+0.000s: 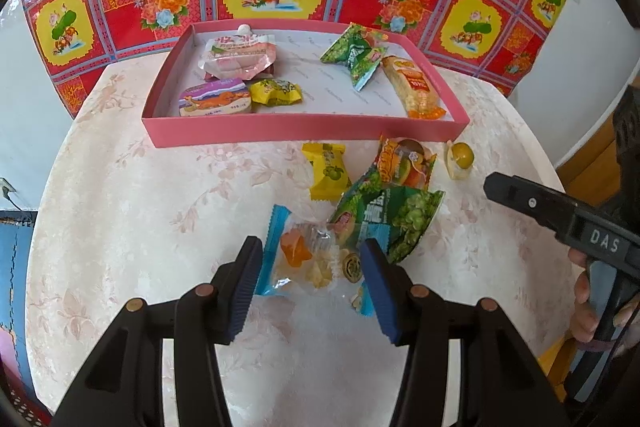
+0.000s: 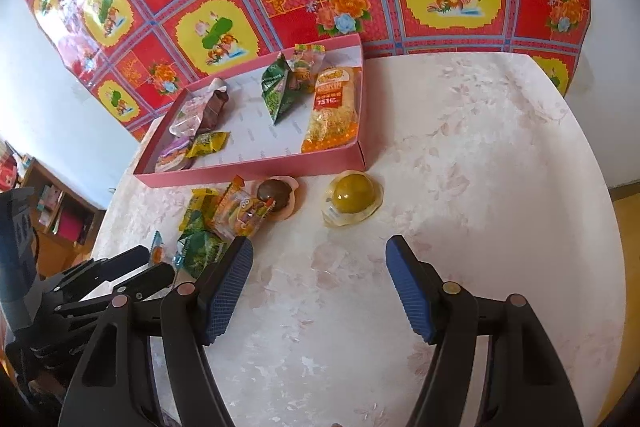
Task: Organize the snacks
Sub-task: 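Grasp the clear orange-jelly packet with the left gripper while the right approaches the yellow jelly cup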
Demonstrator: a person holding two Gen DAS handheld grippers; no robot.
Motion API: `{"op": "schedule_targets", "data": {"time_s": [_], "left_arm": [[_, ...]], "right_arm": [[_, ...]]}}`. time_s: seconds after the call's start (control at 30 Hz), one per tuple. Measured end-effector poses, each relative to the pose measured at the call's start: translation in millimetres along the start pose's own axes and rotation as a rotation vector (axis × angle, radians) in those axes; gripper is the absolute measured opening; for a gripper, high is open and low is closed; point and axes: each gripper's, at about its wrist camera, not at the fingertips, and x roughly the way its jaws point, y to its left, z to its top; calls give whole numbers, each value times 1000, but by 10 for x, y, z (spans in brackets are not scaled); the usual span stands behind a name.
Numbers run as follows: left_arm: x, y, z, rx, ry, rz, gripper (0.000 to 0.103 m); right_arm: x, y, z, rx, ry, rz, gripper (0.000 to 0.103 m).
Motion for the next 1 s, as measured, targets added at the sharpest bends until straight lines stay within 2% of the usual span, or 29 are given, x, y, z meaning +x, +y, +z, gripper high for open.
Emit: {"op": "schedule_targets", "data": {"time_s": [0.23,0.33,0.43,0.5,0.67,0.87,0.93,1.0], "left_arm": [[7,-2,-118,11,16,-11,54],[67,13,-130,-5,28,-32,54],[65,-12,-139,5,10,-22,54],[59,-14,-143,5,-2,-23,48],[37,-16,-144,20,-21,-40,39],[-8,62,-124,-8,-28,-44,34],[-30,124,-108,-32,-31,-46,33],[-43,180,-95,-52,-38,-36,33]], "right_arm": [[38,-14,-10,-6,5,-9,71],[92,-17,17,-29,7,-56,71],[129,-12,60,-42,3,-75,71],[151,-7,83,-55,2,-84,71],[219,26,132,-84,1,-105,71],[272,87,196,-127,-37,-161,71],[295,79,214,-127,-47,-163,69],[319,70,231,-119,-49,-166,59]]}}
